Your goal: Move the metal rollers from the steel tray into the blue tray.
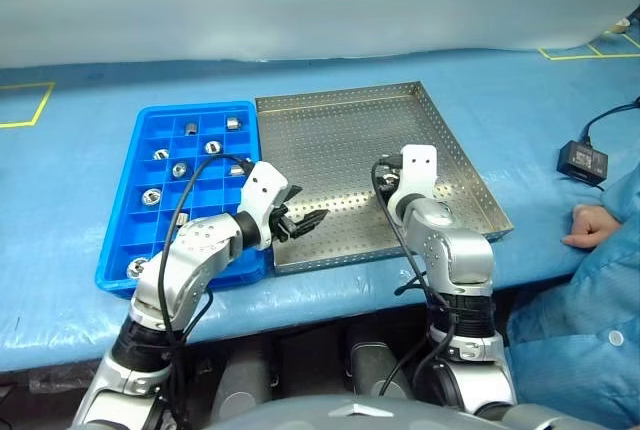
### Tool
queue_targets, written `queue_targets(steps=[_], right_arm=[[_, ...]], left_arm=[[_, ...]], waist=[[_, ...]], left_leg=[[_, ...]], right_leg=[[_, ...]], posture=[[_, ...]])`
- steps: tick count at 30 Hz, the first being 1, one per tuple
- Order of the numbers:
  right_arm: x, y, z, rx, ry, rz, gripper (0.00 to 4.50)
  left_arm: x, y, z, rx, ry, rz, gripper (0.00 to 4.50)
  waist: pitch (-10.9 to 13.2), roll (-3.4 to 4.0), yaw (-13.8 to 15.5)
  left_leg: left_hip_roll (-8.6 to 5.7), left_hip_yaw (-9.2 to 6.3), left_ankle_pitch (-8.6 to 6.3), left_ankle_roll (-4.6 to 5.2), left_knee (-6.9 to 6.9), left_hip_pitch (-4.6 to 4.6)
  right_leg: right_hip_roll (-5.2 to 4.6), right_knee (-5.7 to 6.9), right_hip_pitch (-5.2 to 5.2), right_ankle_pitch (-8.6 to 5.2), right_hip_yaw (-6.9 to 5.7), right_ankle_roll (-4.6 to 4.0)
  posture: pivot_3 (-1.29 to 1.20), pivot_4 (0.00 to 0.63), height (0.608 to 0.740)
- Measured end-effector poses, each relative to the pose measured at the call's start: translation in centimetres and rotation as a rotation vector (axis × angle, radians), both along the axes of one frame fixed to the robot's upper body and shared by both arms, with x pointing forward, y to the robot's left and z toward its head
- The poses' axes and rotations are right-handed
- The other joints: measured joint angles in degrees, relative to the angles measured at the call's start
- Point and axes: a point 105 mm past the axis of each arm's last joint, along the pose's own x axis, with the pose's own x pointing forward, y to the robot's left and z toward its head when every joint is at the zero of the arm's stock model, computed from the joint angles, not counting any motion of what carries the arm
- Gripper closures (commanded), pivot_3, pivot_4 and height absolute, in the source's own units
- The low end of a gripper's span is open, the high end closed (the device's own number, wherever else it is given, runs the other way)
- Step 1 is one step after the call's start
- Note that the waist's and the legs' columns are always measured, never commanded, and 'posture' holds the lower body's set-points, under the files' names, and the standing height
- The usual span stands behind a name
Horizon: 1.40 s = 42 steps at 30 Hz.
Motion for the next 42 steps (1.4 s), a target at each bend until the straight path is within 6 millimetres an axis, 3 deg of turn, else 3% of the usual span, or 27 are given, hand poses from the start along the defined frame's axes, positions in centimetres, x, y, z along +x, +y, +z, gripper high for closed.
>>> queue_targets(steps=[4,8,13,20,29,36,42], right_arm=[[-0.5,4.6,3.3,0.006,-0.108,0.284,2.79],[-1.6,9.0,4.8,0.040,-0.141,0.539,2.79],[-2.4,13.6,4.9,0.049,-0.144,0.767,2.79],[-2.9,17.6,4.2,0.064,-0.145,0.924,2.79],[-0.8,19.4,3.5,0.055,-0.186,0.950,2.79],[0.6,18.9,2.1,0.037,-0.157,0.911,2.79],[1.9,17.9,1.2,0.001,-0.126,0.829,0.81]], left_arm=[[-0.5,1.7,-0.8,0.058,0.010,0.097,0.90],[-1.5,2.4,-0.9,0.067,0.016,0.149,0.90],[-3.0,3.7,-0.4,0.096,-0.005,0.233,0.90],[-5.0,6.0,-0.7,0.126,0.014,0.366,0.90],[-5.4,6.4,-0.8,0.131,0.016,0.407,0.90],[-5.4,6.2,-0.9,0.131,0.019,0.411,0.90],[-5.4,6.3,-0.9,0.133,0.017,0.416,0.90]], waist=[[0.01,0.01,0.48],[0.03,0.00,2.31],[0.04,-0.01,4.83],[0.06,0.01,8.33],[0.08,0.02,10.78],[0.09,0.01,12.22],[0.09,0.01,12.51]], left_leg=[[0.01,0.00,0.00,0.00,-0.04,0.05],[0.02,-0.03,0.01,-0.02,-0.03,0.03],[0.02,-0.03,0.00,-0.04,-0.07,0.03],[0.06,-0.12,-0.16,-0.43,-0.21,0.02],[0.09,-0.22,-0.12,-0.61,-0.39,0.01],[-0.01,-0.46,-0.11,-0.71,-0.50,-0.07],[0.01,-0.55,-0.10,-0.86,-0.68,-0.07]], right_leg=[[0.01,0.00,0.01,0.00,0.00,0.00],[0.02,-0.01,0.02,-0.01,-0.05,-0.01],[0.01,-0.08,0.02,-0.01,-0.08,-0.02],[0.01,-0.11,-0.04,-0.07,-0.26,-0.12],[0.02,-0.17,-0.22,-0.12,-0.50,-0.20],[0.27,-0.16,-0.06,-0.35,-0.75,-0.63],[0.35,-0.15,-0.06,-0.51,-0.92,-0.78]], posture=[[0.05,0.150,0.740],[0.14,0.150,0.740],[0.24,0.150,0.740],[0.33,0.150,0.740],[0.37,0.150,0.740],[0.37,0.150,0.740],[0.34,0.150,0.740]])
